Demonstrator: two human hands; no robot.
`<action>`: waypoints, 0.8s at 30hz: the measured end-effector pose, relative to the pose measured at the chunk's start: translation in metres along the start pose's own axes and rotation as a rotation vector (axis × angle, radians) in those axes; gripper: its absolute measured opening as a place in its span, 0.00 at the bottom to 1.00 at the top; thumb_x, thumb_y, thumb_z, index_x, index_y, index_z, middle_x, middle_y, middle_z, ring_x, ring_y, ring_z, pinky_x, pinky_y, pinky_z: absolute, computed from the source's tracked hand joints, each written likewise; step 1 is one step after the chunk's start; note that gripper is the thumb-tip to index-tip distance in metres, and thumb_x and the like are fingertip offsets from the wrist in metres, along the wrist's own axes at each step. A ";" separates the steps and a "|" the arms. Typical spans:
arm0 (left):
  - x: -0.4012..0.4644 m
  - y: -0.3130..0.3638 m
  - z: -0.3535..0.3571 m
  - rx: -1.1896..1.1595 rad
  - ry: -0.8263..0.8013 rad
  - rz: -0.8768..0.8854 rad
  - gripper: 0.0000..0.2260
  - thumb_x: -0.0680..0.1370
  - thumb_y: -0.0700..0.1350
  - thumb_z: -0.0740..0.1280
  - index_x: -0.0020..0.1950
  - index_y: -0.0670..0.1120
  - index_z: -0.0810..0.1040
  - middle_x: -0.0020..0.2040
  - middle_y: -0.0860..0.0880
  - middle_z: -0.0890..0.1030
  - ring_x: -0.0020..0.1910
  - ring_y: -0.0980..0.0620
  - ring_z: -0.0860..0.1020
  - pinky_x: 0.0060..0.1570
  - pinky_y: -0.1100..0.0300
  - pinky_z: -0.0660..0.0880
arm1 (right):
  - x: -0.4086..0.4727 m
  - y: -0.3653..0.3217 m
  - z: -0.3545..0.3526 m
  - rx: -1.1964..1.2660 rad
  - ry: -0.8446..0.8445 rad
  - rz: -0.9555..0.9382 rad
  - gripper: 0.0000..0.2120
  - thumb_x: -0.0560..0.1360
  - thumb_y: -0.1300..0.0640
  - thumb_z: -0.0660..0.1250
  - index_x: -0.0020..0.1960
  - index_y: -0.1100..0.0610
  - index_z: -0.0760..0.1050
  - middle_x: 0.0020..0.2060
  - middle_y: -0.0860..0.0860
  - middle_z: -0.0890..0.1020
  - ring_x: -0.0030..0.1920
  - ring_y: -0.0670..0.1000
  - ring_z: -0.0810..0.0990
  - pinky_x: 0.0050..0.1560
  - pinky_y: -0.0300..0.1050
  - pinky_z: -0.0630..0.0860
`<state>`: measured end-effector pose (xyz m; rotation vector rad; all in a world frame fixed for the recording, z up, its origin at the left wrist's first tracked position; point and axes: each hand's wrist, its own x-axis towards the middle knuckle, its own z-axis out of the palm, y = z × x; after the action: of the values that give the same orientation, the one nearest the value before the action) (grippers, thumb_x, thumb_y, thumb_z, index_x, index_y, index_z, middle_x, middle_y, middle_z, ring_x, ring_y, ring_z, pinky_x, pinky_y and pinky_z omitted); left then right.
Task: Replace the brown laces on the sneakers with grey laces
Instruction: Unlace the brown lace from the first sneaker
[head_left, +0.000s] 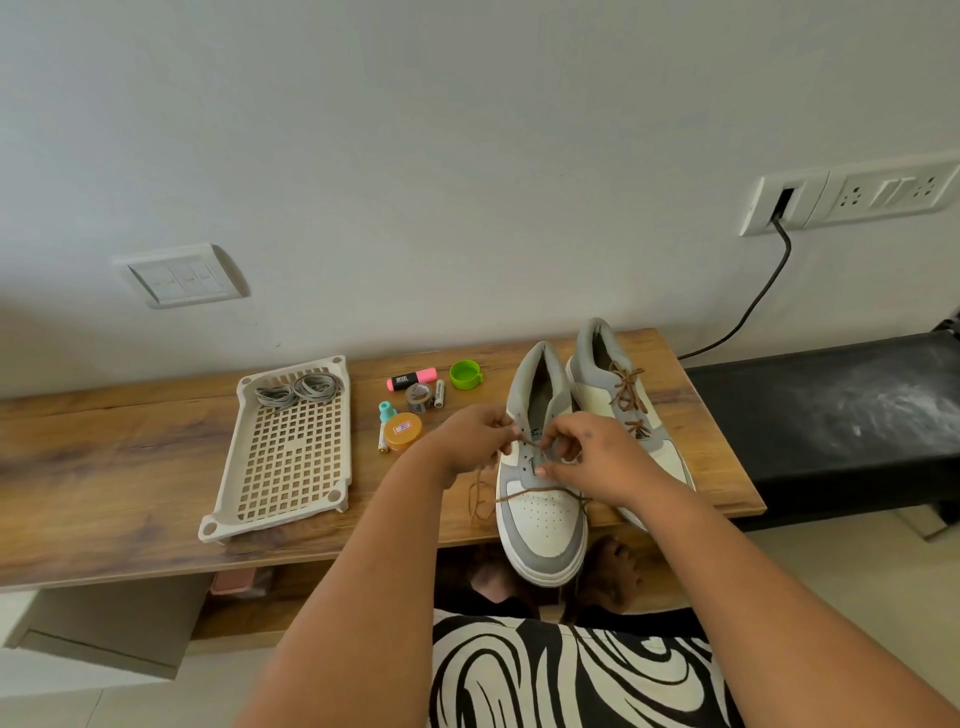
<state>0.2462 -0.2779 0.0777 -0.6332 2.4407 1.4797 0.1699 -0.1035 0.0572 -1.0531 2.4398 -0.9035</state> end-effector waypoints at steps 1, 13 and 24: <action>-0.001 0.004 0.001 -0.119 -0.014 0.037 0.06 0.83 0.40 0.60 0.50 0.43 0.77 0.40 0.48 0.79 0.35 0.53 0.73 0.39 0.61 0.71 | 0.001 -0.002 0.001 0.052 0.035 0.004 0.13 0.69 0.51 0.78 0.49 0.49 0.78 0.43 0.46 0.78 0.43 0.44 0.77 0.39 0.29 0.69; -0.007 0.033 0.007 -0.411 0.280 0.162 0.15 0.77 0.30 0.58 0.54 0.46 0.79 0.52 0.46 0.81 0.52 0.46 0.79 0.54 0.52 0.79 | 0.001 -0.033 0.004 0.751 0.048 0.155 0.08 0.82 0.56 0.61 0.50 0.55 0.78 0.35 0.51 0.78 0.40 0.50 0.80 0.46 0.45 0.75; -0.017 0.043 0.019 -0.211 0.019 0.372 0.10 0.77 0.36 0.69 0.59 0.40 0.80 0.49 0.43 0.84 0.48 0.51 0.84 0.53 0.58 0.79 | -0.014 -0.031 -0.065 -0.135 0.189 -0.151 0.15 0.81 0.47 0.61 0.37 0.49 0.72 0.29 0.47 0.74 0.30 0.45 0.71 0.29 0.38 0.63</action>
<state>0.2400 -0.2397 0.1094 -0.2332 2.5375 1.8941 0.1616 -0.0822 0.1270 -1.2670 2.6363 -0.9345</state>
